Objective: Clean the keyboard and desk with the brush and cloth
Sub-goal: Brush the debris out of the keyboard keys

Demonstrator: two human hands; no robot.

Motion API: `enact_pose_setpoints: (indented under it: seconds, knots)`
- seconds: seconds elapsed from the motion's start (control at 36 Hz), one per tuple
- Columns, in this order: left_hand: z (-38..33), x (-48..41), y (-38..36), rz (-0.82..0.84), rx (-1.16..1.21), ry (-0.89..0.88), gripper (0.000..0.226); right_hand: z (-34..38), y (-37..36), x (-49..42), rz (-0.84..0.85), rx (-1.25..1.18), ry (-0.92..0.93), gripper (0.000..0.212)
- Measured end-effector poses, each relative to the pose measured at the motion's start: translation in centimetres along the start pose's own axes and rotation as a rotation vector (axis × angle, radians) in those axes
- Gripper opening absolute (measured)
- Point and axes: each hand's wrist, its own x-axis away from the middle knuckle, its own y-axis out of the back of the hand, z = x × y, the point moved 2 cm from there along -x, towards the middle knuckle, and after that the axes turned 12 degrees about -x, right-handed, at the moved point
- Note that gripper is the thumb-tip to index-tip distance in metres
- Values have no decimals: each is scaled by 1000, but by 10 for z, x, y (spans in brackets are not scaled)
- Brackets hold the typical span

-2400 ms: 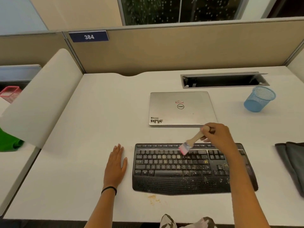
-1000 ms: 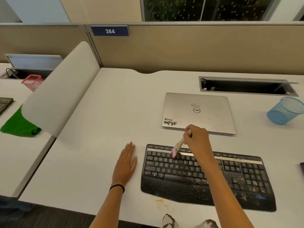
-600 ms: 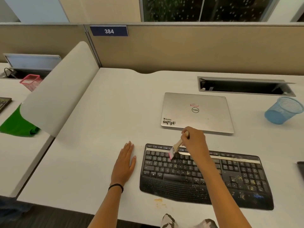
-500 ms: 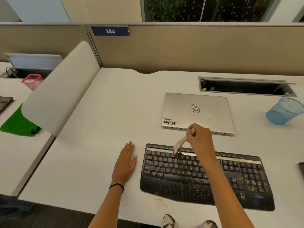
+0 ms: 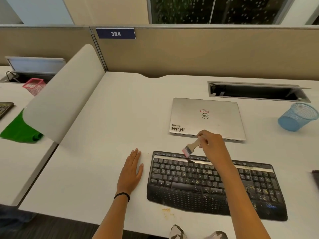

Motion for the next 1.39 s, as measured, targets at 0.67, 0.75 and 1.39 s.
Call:
enact_pose_setpoints:
  seconds: [0.67,0.75,1.39]
  knots:
    - [-1,0,1,4,-2,1,65,-14,-3,0,44,-88,-30,20]
    - [-1,0,1,2,-2,0,64,-13,2,0,15,-109,-11,19]
    - [-2,0,3,8,-22,-19,60,-10,10,5,343,-42,-11,19]
